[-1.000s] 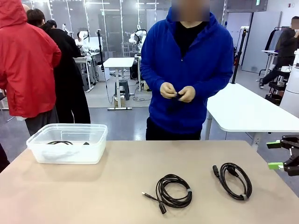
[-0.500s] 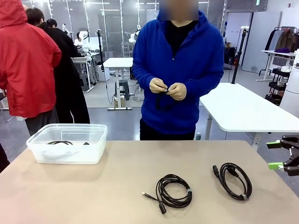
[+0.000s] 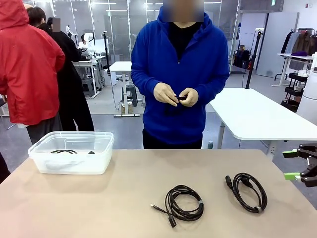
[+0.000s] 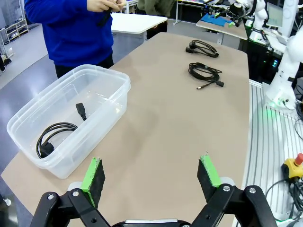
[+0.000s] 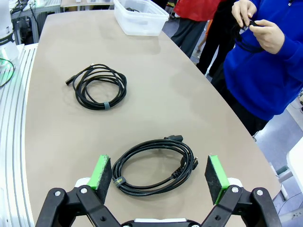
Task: Organize and store the cables.
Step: Place the Power Cable into the Organizing box.
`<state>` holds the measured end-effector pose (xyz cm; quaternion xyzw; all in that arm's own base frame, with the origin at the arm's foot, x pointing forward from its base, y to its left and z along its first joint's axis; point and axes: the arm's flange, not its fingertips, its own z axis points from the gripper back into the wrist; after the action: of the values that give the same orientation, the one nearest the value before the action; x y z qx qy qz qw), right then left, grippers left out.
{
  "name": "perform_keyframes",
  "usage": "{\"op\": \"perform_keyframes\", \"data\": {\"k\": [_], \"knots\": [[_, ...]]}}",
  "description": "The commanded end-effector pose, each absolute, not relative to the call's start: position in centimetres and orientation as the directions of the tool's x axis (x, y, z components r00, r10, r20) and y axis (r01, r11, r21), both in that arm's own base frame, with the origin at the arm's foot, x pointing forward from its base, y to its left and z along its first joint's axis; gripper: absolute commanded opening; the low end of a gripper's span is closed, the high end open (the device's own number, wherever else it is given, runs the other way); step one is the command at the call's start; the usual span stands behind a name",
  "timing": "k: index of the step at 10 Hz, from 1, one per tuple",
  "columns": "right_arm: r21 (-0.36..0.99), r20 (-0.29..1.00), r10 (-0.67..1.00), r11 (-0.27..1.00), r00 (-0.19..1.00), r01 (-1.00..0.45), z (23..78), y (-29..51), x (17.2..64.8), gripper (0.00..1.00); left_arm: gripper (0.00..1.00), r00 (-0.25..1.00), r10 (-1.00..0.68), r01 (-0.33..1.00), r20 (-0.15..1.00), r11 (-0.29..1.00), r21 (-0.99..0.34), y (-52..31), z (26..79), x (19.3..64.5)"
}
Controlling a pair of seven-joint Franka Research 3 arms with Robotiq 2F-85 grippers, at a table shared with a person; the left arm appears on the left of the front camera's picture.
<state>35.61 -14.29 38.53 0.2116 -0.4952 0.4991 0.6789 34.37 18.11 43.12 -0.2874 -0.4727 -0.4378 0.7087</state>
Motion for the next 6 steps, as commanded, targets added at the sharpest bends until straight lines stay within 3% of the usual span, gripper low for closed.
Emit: {"op": "perform_keyframes", "data": {"k": [1, 4, 6], "knots": [[-0.252, 0.836, 0.549, 0.370, -0.008, -0.894, 41.4, -13.2, 35.9, 1.00, 1.00, 0.169, -0.336, 0.876, 0.927, 0.482, 0.014, 17.6, 43.2, 34.4], [-0.220, 0.660, 0.750, 0.247, 0.043, -0.944, 45.6, -9.3, 35.9, 1.00, 1.00, 0.169, -0.336, 0.876, 0.927, 0.482, 0.014, 17.6, 43.2, 34.4], [-0.130, 0.523, 0.849, 0.170, 0.078, -0.977, 47.5, -6.3, 35.8, 1.00, 1.00, 0.169, -0.336, 0.876, 0.927, 0.482, 0.014, 17.6, 43.2, 34.4]]}}
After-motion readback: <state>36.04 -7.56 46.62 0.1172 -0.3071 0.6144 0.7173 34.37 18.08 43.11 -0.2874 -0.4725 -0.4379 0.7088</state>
